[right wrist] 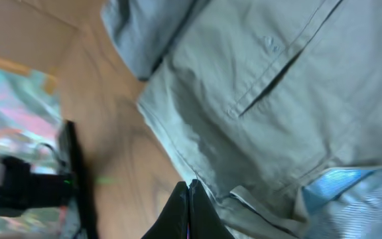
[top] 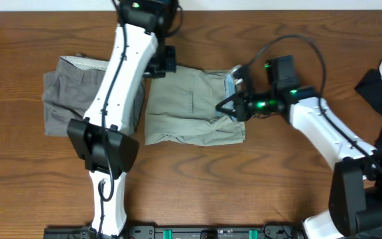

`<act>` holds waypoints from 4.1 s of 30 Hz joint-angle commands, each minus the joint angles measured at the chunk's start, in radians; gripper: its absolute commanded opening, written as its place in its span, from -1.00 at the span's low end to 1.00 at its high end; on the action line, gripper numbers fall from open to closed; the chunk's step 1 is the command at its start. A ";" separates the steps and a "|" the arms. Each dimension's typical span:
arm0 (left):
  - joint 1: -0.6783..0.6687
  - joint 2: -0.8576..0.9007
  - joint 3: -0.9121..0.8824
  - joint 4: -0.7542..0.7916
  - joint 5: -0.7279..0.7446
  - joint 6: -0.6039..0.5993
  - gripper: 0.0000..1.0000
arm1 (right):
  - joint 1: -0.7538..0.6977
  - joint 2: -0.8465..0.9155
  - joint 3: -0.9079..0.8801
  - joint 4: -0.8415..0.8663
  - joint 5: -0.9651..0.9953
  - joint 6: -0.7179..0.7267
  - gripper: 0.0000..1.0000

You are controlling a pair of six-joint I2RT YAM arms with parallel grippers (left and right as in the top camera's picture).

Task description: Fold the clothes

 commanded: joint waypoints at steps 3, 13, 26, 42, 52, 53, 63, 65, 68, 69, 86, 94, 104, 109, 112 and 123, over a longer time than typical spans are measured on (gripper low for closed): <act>0.058 0.008 -0.005 -0.013 0.132 0.049 -0.49 | 0.094 0.119 0.006 -0.049 0.291 0.008 -0.97; 0.084 0.009 -0.006 -0.058 0.196 0.093 -0.10 | 0.006 0.338 0.006 -0.201 0.697 0.290 -0.97; 0.074 0.009 -0.177 0.032 0.258 0.116 0.35 | -0.163 0.323 0.006 -0.312 0.746 0.388 -0.97; 0.045 0.009 -0.795 0.565 0.726 0.086 0.96 | -0.208 0.299 0.006 -0.322 0.636 0.309 -0.97; 0.045 0.009 -0.910 0.758 0.820 0.089 -0.24 | -0.207 0.291 0.006 -0.312 0.618 0.294 -0.97; 0.045 0.009 -0.910 0.763 0.819 0.089 -0.49 | -0.207 0.291 0.006 -0.311 0.618 0.291 -0.98; 0.080 -0.183 -0.905 0.787 0.818 0.234 -0.88 | -0.292 0.010 0.039 -0.283 0.659 0.188 -0.97; 0.097 -0.280 -0.903 0.832 0.817 0.257 -0.88 | -0.324 -0.079 0.062 -0.277 0.655 0.216 -0.98; 0.142 -0.412 -0.903 0.929 0.813 0.258 -0.88 | -0.352 -0.193 0.092 -0.259 0.649 0.252 -0.98; 0.169 -0.457 -0.903 0.966 0.813 0.257 -0.88 | -0.354 -0.229 0.101 -0.253 0.649 0.259 -0.97; 0.761 -0.448 -1.045 0.823 0.543 0.239 -0.88 | -0.352 -0.373 0.116 -0.253 0.607 0.311 -0.97; 0.813 -0.373 -1.116 0.719 0.495 0.238 0.01 | -0.352 -0.373 0.116 -0.256 0.603 0.311 -0.97; 0.848 -0.621 -0.985 0.487 0.502 0.264 0.96 | -0.352 -0.373 0.116 -0.256 0.603 0.310 -0.96; 0.846 -0.827 -0.870 0.426 0.504 0.335 0.96 | -0.352 -0.379 0.117 -0.239 0.526 0.236 -0.83; 0.827 -0.953 -0.808 0.411 0.503 0.422 0.96 | -0.352 -0.404 0.121 -0.227 0.428 0.149 -0.78; 0.635 -1.352 -0.771 0.430 0.502 0.564 0.96 | -0.352 -0.726 0.137 -0.227 0.357 0.052 0.98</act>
